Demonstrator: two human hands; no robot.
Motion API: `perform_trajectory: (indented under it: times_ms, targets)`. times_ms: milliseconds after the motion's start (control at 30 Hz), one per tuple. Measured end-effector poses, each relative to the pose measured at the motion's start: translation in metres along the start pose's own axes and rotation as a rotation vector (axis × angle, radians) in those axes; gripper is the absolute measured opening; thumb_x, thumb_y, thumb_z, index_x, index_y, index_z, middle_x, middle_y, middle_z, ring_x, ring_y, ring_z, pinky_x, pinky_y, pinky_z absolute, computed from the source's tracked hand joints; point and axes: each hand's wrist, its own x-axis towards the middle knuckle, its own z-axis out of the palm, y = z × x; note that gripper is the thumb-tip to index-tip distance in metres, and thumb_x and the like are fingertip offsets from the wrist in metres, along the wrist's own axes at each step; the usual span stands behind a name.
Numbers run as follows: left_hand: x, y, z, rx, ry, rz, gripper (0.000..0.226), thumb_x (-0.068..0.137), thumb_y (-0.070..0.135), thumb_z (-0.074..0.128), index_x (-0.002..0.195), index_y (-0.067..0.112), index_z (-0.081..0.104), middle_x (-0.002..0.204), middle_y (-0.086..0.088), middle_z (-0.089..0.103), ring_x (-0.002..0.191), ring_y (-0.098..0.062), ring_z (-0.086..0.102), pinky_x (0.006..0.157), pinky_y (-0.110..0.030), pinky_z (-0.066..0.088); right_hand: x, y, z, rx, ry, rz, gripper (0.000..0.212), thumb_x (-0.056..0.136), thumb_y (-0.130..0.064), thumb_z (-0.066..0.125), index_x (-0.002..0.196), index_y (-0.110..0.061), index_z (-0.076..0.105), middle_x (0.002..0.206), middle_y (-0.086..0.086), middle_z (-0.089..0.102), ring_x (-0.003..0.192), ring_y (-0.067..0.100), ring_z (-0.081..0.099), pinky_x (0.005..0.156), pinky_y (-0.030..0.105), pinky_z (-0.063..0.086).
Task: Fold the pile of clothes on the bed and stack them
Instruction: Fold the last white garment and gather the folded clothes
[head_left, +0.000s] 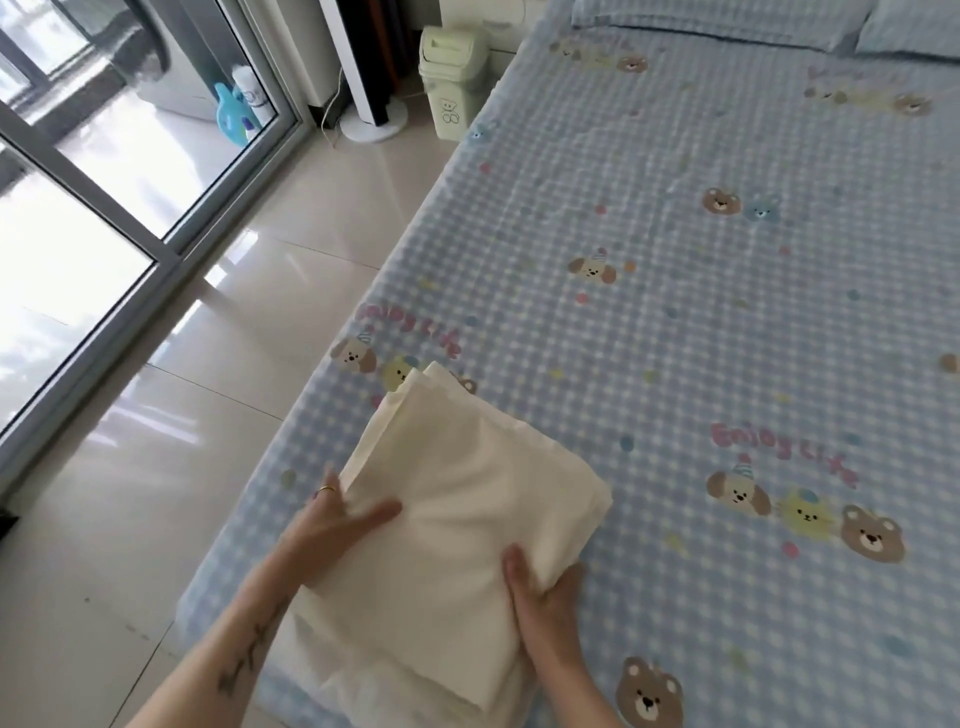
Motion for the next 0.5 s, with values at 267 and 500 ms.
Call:
perform_trajectory:
  times_ms: [267, 500]
  targets:
    - [0.045, -0.023, -0.016, -0.355, -0.4, 0.0, 0.07, 0.055, 0.063, 0.081, 0.111, 0.024, 0.063, 0.099, -0.003, 0.074, 0.089, -0.024, 0.071, 0.076, -0.039, 0.058, 0.024, 0.013, 0.017, 0.192, -0.048, -0.043, 0.074, 0.061, -0.058, 0.071, 0.122, -0.03, 0.04, 0.125, -0.005, 0.055, 0.115, 0.013, 0.054, 0.103, 0.032, 0.041]
    - [0.011, -0.015, -0.01, -0.482, -0.421, 0.055, 0.059, 0.065, 0.057, 0.078, 0.11, 0.021, 0.066, 0.104, -0.008, 0.073, 0.094, -0.027, 0.07, 0.081, -0.041, 0.056, 0.024, 0.007, 0.008, 0.223, -0.034, -0.013, 0.067, 0.058, -0.056, 0.072, 0.114, -0.029, 0.051, 0.104, -0.016, 0.059, 0.092, 0.001, 0.058, 0.083, 0.023, 0.044]
